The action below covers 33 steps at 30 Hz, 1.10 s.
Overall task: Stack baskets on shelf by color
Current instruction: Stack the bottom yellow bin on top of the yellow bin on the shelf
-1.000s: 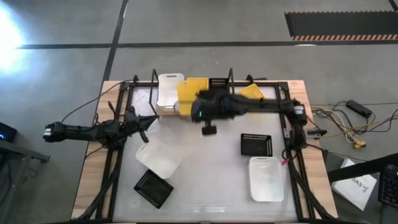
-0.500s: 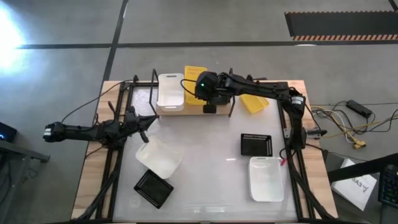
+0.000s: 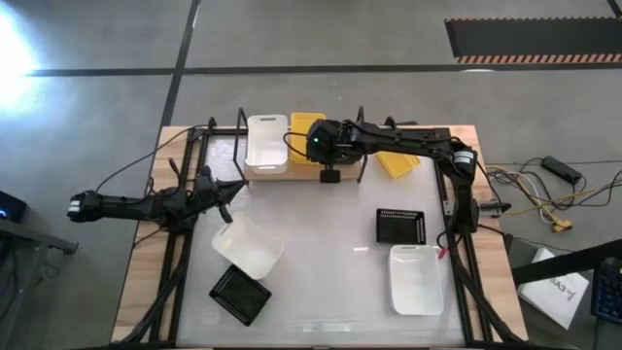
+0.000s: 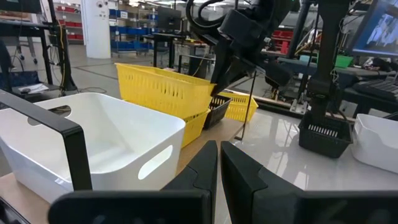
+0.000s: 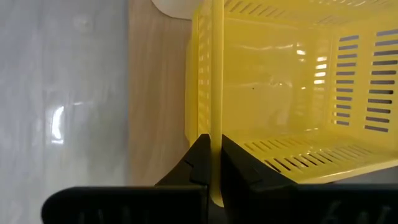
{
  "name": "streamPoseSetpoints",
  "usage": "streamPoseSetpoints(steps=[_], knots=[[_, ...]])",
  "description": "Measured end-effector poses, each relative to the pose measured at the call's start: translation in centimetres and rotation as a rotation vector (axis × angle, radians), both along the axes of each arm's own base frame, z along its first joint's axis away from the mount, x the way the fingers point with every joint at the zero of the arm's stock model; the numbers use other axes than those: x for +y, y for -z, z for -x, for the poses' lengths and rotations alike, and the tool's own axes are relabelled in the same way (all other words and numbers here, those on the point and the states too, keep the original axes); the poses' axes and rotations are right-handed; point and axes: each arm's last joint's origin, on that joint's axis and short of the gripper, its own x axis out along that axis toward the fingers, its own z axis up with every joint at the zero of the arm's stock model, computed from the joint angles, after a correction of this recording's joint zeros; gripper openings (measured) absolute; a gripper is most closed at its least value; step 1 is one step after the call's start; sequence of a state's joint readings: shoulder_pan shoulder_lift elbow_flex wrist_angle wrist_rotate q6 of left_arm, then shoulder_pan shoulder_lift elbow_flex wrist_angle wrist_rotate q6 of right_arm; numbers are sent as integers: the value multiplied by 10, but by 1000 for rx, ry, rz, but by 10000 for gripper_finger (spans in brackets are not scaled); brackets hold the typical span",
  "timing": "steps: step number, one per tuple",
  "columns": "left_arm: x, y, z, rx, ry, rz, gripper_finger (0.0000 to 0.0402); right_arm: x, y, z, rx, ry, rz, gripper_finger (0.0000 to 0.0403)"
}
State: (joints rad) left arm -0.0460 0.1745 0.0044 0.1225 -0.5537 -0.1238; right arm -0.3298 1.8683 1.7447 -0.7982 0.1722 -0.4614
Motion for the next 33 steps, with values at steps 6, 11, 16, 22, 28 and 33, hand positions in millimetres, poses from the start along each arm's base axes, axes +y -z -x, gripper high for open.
streamPoseSetpoints(steps=[6, 11, 16, 22, 28, 33], knots=[[0, 0, 0, 0, 0, 0, 4, 1, 2, -1, -5, -13, -37, 9], [0, 0, 0, 0, 0, 0, 4, 0, 14, -5, 21, -14, -51, 9], [0, 0, 0, 0, 0, 0, 4, -1, 20, -6, 36, -2, -63, 9], [0, 0, 0, 0, 0, 0, 4, 0, 9, -3, 16, 2, -58, 30], [0, 0, 0, 0, 0, 0, 4, 0, 1, -3, 3, 22, -65, 86], [0, 0, 0, 0, 0, 0, 4, 0, 1, -3, 0, 30, -71, 129]])
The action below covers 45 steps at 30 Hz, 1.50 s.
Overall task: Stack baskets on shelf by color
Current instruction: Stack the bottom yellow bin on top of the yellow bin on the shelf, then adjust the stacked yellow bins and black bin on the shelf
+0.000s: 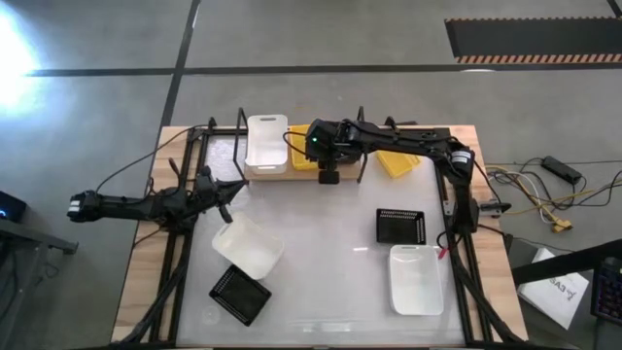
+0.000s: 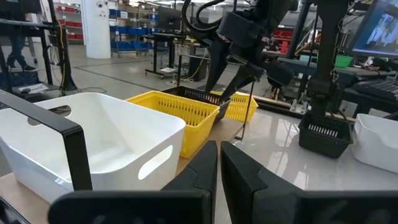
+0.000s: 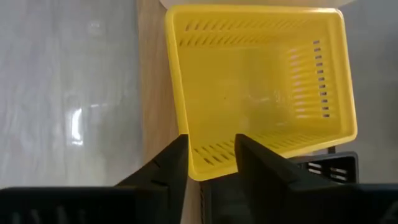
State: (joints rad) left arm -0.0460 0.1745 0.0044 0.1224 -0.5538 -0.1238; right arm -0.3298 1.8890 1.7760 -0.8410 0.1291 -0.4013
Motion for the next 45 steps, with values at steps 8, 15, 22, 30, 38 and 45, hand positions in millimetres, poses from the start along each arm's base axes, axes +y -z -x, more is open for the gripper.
streamPoseSetpoints(steps=[8, 15, 22, 30, 38, 45], knots=[[0, 0, 0, 0, 0, 0, 4, 4, 7, -9, -58, -56, -85, 169], [0, 0, 0, 0, 0, 0, 4, -3, 35, -20, -7, -79, -83, 183], [0, 0, 0, 0, 0, 0, 4, -4, 43, -23, -1, -67, -86, 139], [0, 0, 0, 0, 0, 0, 4, -9, 32, -18, -39, -9, -91, 23], [0, 0, 0, 0, 0, 0, 4, -22, 31, -13, -33, 71, -68, 15], [0, 0, 0, 0, 0, 0, 4, -20, 31, -13, -35, 5, -91, 14]])
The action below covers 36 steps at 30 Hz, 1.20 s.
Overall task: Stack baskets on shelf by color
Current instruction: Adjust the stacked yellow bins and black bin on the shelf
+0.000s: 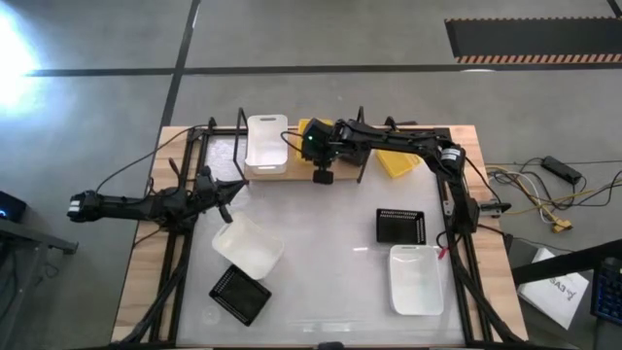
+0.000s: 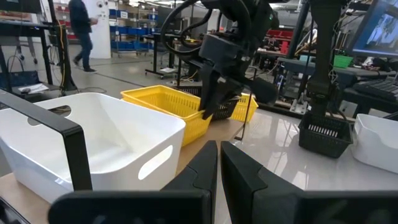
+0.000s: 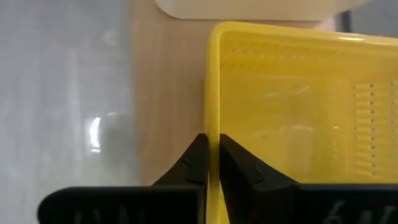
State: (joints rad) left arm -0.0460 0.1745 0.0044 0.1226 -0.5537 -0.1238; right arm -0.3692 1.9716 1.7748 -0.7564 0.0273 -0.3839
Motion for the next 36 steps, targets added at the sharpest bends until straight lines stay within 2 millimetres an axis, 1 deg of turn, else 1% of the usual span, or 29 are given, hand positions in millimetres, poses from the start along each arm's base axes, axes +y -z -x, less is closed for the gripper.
streamPoseSetpoints(steps=[2, 10, 12, 15, 18, 21, 23, 25, 28, 30, 36], knots=[[0, 0, 0, 0, 0, 0, 4, 1, 0, 0, -9, -15, -23, 14], [0, 0, 0, 0, 0, 0, 4, 2, 0, -1, -11, -7, -29, 17], [0, 0, 0, 0, 0, 0, 4, 2, 0, -1, -11, -6, -29, 30], [0, 0, 0, 0, 0, 0, 4, 3, -2, -2, -18, 0, -30, 62], [0, 0, 0, 0, 0, 0, 4, 2, -14, -4, -45, 8, -24, 98], [0, 0, 0, 0, 0, 0, 4, 2, -37, -3, -45, 9, -22, 130], [0, 0, 0, 0, 0, 0, 4, 3, -50, 1, -10, 12, -29, 148], [0, 0, 0, 0, 0, 0, 4, 3, -63, 7, 34, 53, -15, 161], [0, 0, 0, 0, 0, 0, 4, 2, -73, 16, 98, 126, 2, 175], [0, 0, 0, 0, 0, 0, 4, 0, -72, 22, 130, 176, -16, 182], [0, 0, 0, 0, 0, 0, 4, -11, -48, 30, 208, 253, -56, 198]])
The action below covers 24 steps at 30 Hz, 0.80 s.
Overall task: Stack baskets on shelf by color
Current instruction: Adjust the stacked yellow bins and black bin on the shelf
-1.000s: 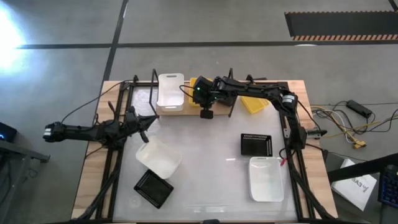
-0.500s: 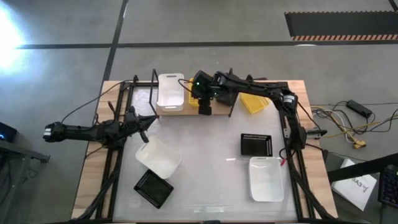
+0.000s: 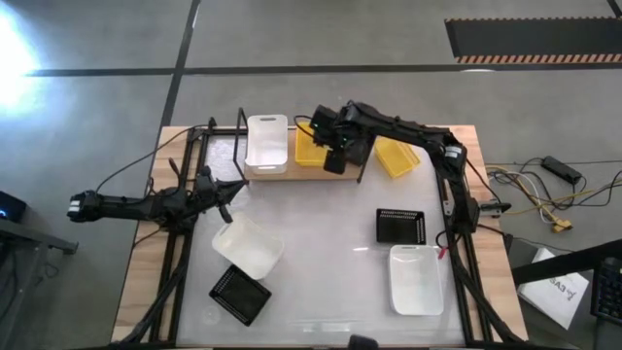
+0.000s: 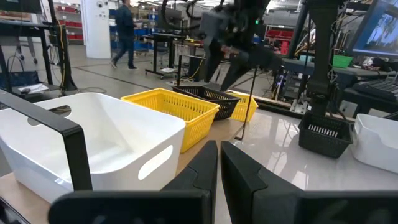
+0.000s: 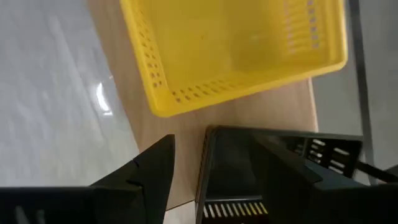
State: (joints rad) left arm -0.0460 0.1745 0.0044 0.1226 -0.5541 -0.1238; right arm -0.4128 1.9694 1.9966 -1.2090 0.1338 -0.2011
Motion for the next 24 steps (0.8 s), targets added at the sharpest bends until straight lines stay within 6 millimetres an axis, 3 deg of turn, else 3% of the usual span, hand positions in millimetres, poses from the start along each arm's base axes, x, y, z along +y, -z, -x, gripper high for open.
streamPoseSetpoints(steps=[11, 16, 20, 24], knots=[[0, 0, 0, 0, 0, 0, 4, -8, 41, 7, 68, 42, -34, 201], [0, 0, 0, 0, 1, 0, 4, -11, 51, 5, 57, 18, 5, 197], [0, 0, 0, 0, 0, 0, 4, -11, 52, 5, 62, -15, 12, 164], [0, 0, 0, 0, 1, 0, 4, -10, 53, 4, 68, -51, 10, 103]])
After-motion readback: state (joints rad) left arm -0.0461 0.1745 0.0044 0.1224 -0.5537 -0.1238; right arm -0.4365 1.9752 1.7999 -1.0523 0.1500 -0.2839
